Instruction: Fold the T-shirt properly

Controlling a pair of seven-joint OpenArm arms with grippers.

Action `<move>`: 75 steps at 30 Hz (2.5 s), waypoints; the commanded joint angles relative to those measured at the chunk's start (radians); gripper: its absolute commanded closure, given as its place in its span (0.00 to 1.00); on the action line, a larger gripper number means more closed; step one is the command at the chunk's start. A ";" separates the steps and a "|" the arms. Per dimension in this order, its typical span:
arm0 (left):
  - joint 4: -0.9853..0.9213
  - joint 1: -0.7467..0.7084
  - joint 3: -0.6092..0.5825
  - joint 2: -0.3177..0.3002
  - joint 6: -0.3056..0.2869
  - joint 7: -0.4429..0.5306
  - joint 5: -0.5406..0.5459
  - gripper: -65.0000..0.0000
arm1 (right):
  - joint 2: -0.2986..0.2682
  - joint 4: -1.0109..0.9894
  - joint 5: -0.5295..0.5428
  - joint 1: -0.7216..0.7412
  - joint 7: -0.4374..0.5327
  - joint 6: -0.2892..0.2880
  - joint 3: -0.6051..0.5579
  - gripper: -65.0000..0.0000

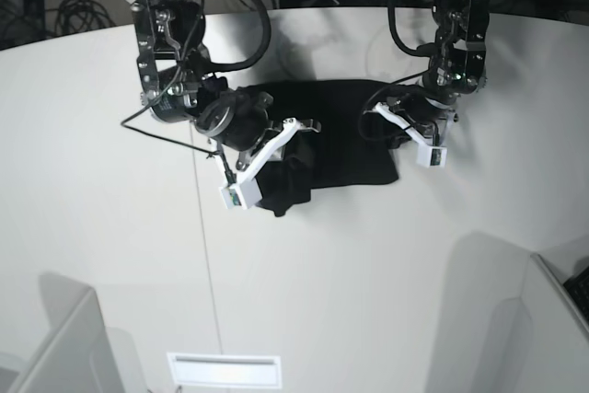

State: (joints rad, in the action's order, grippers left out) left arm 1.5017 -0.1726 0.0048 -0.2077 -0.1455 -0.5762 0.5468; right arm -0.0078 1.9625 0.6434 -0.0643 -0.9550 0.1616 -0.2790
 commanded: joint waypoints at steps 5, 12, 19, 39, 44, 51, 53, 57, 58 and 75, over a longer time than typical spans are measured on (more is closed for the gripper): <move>0.007 -0.012 -0.004 -0.005 0.010 -0.055 -0.021 1.00 | 0.007 -0.022 0.011 0.019 0.074 -0.003 -0.050 1.00; 0.007 -0.012 -0.004 -0.002 0.010 -0.055 -0.017 1.00 | 0.010 -0.114 0.010 0.039 0.158 -0.003 -0.125 1.00; 0.007 -0.014 -0.004 -0.005 0.010 -0.055 -0.017 1.00 | 0.032 -0.205 0.010 0.051 0.216 -0.003 -0.131 1.00; 0.096 -0.083 0.014 -0.029 0.010 -0.057 -0.015 1.00 | 0.041 -0.288 0.010 0.088 0.264 -0.003 -0.231 1.00; 0.145 -0.144 0.120 -0.025 0.010 -0.057 -0.015 1.00 | 0.041 -0.280 0.010 0.070 0.262 -0.003 -0.231 1.00; 0.238 -0.262 0.272 -0.029 0.008 -0.057 -0.015 1.00 | 0.041 -0.285 0.011 0.070 0.262 -0.003 -0.233 1.00; 0.250 -0.284 0.317 -0.029 0.008 -0.057 -0.014 1.00 | 0.041 -0.285 0.011 0.068 0.262 -0.003 -0.233 1.00; 0.256 -0.296 0.381 -0.029 0.008 -0.057 -0.014 1.00 | 0.041 -0.285 0.011 0.068 0.253 -0.003 -0.233 1.00; 0.254 -0.296 0.395 -0.029 0.008 -0.057 -0.014 1.00 | 0.041 -0.280 0.013 0.068 0.233 -0.003 -0.233 1.00; 0.248 -0.288 0.401 -0.029 0.008 -0.057 -0.014 1.00 | 0.081 -0.338 0.011 0.073 0.213 -0.003 -0.228 1.00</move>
State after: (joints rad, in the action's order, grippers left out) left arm 1.7378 -0.4625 0.3985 -0.2245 -0.1337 -0.6479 0.5251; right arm 0.0532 1.6066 0.6422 -0.0093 -0.7593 0.1680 -0.5087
